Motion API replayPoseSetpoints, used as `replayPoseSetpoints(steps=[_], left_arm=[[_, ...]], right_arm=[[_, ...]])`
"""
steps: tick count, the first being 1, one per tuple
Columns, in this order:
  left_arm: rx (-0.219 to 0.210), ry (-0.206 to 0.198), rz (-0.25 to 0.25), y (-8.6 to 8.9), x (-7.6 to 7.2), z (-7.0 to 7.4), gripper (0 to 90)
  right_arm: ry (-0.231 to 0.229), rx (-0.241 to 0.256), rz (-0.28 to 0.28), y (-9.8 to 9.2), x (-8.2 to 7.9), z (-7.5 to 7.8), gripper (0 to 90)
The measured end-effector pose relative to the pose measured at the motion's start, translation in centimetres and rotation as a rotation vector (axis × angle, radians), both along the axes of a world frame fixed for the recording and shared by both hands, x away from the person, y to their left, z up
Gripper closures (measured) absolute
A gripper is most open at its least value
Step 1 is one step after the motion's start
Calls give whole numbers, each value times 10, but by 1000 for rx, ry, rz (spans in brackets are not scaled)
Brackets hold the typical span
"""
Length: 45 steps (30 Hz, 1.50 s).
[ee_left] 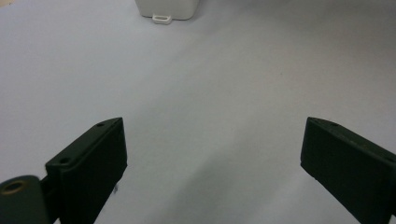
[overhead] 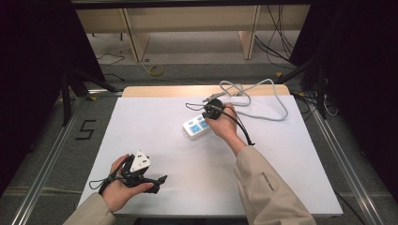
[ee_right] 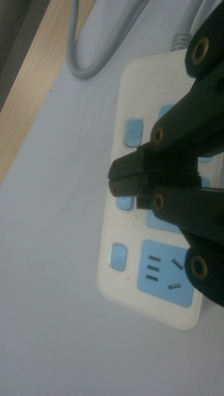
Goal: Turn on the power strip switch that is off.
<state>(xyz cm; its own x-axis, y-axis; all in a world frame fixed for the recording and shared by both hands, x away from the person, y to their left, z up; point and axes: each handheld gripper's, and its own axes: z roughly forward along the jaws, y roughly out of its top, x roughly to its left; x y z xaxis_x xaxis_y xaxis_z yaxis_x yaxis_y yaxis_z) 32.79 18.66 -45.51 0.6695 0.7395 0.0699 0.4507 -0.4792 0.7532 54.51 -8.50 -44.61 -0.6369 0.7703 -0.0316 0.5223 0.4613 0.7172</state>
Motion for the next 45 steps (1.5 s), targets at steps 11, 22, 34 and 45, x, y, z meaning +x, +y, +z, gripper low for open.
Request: replayPoseSetpoints(steps=[11, 22, 34, 45], left_arm=[[-2, -1, 0, 0, 0, 0, 69], [-2, 1, -2, 0, 0, 0, 69], [-5, 2, -1, 0, 0, 0, 69], [-6, 3, -2, -1, 0, 0, 70]], right_arm=[[12, -4, -2, 5, 4, -5, 900], [19, -1, -13, 8, 7, -8, 900], [16, -8, -12, 12, 10, -9, 900], [17, -9, -13, 15, 13, -9, 900]])
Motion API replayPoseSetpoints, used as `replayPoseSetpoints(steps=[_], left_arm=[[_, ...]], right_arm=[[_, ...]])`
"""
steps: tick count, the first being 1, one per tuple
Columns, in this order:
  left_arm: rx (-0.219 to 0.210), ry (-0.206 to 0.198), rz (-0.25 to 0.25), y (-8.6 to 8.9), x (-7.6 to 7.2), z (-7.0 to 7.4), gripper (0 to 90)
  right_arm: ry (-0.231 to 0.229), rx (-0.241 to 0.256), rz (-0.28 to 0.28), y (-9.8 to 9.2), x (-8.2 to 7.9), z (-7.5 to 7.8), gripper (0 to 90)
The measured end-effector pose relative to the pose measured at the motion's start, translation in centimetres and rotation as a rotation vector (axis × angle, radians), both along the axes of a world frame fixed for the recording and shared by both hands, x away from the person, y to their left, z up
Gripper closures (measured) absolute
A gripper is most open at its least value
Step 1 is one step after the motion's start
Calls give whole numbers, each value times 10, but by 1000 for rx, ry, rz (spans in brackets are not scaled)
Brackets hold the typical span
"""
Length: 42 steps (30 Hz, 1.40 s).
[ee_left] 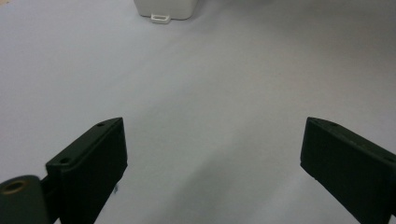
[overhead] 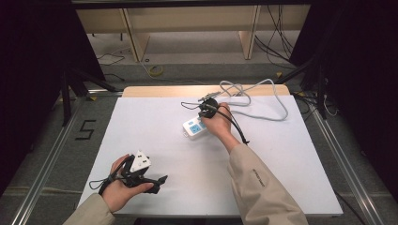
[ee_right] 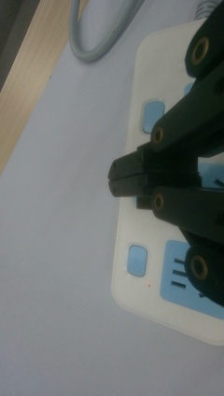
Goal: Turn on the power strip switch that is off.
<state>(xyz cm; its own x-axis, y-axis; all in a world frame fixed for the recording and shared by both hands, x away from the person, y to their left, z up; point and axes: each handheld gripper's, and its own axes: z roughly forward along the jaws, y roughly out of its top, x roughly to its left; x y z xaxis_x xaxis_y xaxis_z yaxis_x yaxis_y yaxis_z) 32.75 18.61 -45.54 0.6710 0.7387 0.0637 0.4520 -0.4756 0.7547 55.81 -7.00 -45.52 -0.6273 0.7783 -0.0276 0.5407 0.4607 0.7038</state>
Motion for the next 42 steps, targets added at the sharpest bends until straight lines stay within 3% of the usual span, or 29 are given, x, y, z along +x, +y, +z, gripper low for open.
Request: replayPoseSetpoints(steps=[42], left_arm=[[-6, -3, -2, -1, 0, 0, 70]], right_arm=[[58, -48, 15, 7, 9, 4, 900]])
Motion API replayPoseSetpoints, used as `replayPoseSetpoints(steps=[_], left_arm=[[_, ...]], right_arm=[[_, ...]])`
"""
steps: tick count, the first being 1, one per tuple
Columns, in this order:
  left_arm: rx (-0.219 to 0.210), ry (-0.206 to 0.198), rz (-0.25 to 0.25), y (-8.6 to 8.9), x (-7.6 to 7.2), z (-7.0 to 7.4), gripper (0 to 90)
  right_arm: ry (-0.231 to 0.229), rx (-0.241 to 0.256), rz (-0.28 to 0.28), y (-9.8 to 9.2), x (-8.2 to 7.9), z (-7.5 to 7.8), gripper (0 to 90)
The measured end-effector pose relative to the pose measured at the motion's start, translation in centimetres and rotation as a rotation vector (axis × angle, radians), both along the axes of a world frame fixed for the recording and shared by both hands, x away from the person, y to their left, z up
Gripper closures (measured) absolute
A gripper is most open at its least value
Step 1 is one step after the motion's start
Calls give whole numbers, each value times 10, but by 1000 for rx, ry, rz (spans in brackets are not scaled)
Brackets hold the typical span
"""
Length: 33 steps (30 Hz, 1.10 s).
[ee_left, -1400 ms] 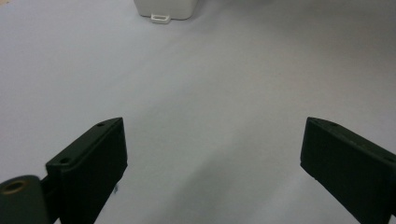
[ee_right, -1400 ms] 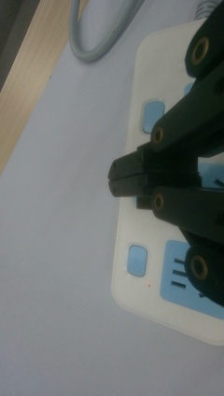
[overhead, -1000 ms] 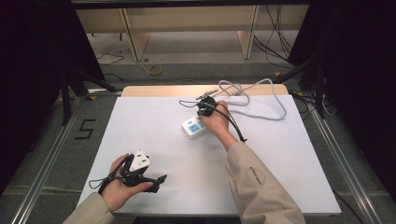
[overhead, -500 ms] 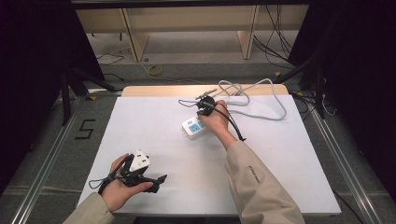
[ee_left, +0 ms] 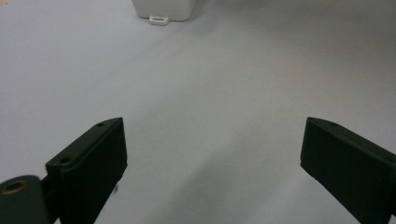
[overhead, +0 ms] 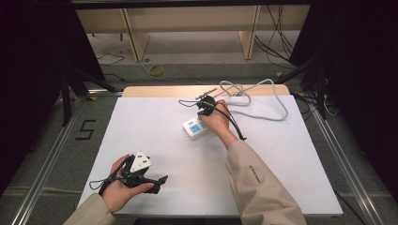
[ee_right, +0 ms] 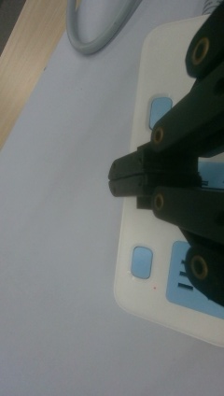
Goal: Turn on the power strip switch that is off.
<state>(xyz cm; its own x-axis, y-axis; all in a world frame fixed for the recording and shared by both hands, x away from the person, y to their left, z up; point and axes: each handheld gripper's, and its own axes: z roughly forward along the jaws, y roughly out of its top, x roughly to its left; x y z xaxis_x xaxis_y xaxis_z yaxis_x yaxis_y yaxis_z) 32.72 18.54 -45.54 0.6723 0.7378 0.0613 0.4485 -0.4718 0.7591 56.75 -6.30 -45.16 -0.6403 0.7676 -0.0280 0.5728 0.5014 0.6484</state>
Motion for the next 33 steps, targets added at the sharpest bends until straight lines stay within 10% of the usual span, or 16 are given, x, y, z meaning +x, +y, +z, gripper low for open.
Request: replayPoseSetpoints(steps=[33], left_arm=[[4, 1, 1, -1, 0, 0, 69]], right_arm=[[24, -47, -17, 9, -1, 0, 900]])
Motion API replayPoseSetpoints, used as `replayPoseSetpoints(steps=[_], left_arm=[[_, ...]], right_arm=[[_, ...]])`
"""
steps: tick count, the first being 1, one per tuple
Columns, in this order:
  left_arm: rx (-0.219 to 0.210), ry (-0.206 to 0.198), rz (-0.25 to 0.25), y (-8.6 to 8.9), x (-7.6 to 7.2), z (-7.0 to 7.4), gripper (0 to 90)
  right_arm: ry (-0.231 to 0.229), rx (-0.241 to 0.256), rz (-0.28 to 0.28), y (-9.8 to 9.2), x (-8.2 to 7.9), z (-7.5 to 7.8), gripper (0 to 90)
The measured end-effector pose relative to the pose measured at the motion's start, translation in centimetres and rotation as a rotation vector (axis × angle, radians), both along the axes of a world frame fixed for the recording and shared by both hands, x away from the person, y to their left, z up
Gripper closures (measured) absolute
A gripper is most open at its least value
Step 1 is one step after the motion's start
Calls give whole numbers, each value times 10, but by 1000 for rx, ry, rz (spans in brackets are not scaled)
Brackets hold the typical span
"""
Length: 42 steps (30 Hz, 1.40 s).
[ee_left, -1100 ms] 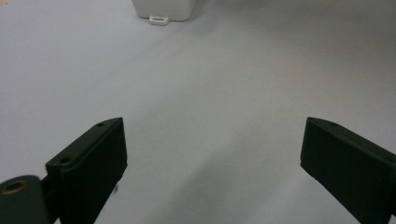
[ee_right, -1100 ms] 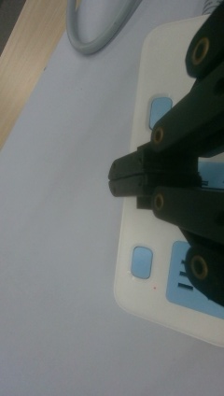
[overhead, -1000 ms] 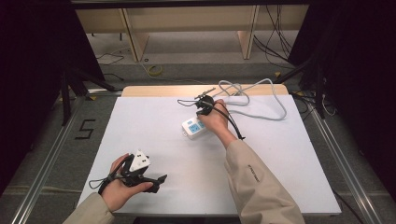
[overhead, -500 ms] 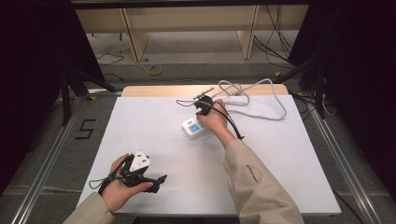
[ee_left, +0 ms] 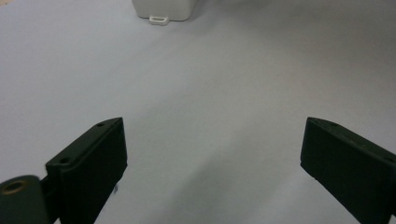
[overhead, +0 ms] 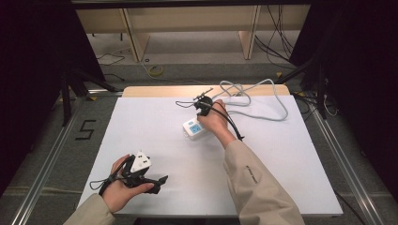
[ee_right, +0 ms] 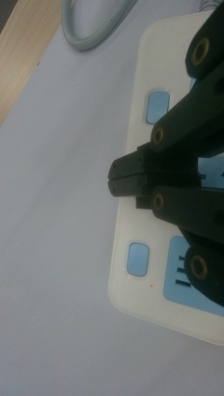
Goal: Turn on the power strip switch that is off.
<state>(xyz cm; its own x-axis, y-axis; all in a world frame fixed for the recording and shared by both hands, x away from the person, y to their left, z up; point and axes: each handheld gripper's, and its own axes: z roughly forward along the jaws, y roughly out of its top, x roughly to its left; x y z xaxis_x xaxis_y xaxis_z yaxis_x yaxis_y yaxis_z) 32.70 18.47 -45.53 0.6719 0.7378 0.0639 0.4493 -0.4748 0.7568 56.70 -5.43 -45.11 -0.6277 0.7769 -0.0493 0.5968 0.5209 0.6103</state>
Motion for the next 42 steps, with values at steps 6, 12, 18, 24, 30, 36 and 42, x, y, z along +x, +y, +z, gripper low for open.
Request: replayPoseSetpoints(steps=[6, 12, 18, 24, 30, 36, 42], left_arm=[[-2, 0, 1, 0, 0, 0, 69], [3, 0, -3, -1, 0, 0, 69], [1, 1, -1, -1, 0, -1, 69], [1, 0, -2, -1, 0, 0, 69], [1, 1, -1, -1, 0, -1, 69], [0, -1, -1, -2, 0, 0, 69], [-1, 0, -1, -2, 0, -1, 69]], right_arm=[[2, 1, -3, 0, 0, 0, 900], [-1, -12, -7, 2, 0, -1, 900], [-1, -12, -7, 1, 0, -1, 900], [3, -6, -12, 1, 0, -1, 900], [9, 1, -15, 0, 1, -1, 900], [3, -5, -15, 1, 0, -1, 900], [10, 2, -20, 0, 1, -1, 900]])
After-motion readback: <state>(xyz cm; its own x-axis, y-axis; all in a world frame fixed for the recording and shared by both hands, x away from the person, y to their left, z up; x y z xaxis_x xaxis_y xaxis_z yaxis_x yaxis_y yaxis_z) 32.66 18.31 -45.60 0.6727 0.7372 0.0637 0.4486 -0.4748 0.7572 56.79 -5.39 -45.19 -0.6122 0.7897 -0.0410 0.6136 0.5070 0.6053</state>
